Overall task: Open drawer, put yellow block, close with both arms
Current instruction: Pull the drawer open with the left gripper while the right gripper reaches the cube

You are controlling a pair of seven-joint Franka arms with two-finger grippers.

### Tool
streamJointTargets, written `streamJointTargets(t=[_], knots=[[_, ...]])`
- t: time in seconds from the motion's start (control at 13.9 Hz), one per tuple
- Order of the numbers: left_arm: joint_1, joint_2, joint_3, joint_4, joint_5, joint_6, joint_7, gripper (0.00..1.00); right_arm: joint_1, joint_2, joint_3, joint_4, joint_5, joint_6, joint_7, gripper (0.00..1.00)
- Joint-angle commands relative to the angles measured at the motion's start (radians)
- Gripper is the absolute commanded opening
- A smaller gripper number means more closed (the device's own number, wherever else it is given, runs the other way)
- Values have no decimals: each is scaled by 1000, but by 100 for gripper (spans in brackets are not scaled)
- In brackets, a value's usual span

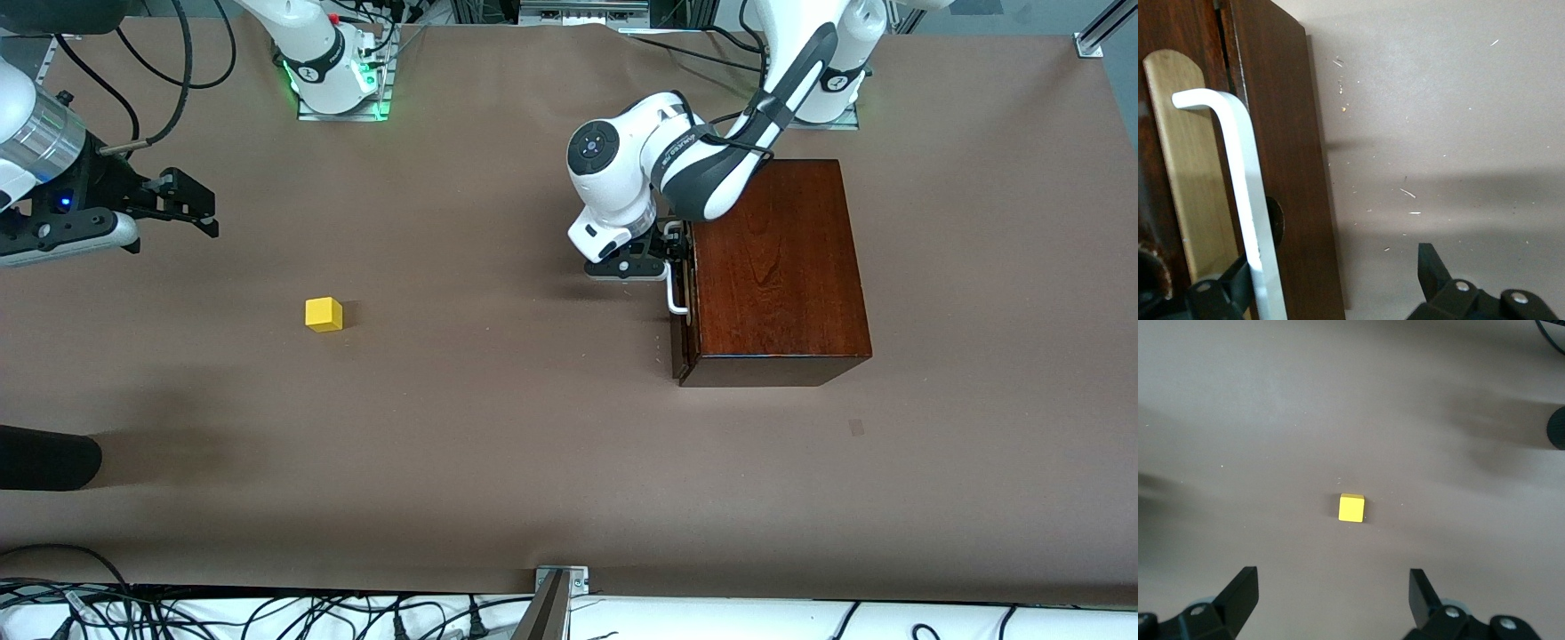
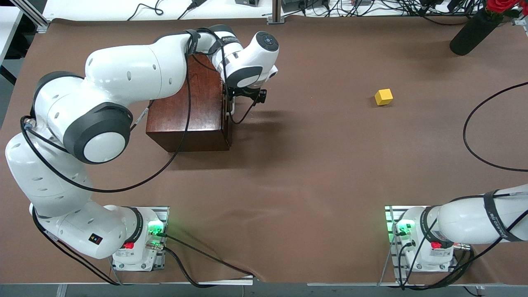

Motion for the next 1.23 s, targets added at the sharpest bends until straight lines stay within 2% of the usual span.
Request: streamJointTargets(t=[0.0, 0.22, 0.5, 0.72, 0.87, 1.15], knots=[[-24, 29, 2, 15, 24, 64, -41, 100, 0, -9, 0, 3, -13, -17, 3, 100], [-44, 75, 2, 50, 17, 78, -81, 100, 2, -11, 3, 3, -20, -14, 2, 100], [-70, 131, 1, 154, 9, 76, -116, 100, -3, -3, -6, 5, -13, -14, -14, 100], [-84, 167, 1, 223, -8, 76, -116, 100, -3, -5, -7, 65, -17, -15, -13, 100], [-92, 188, 1, 269, -46, 76, -116, 100, -4, -2, -7, 65, -18, -15, 1, 100], [-119, 190, 2, 280, -52, 72, -115, 100, -30, 41, -14, 62, -3, 6, -5, 100]])
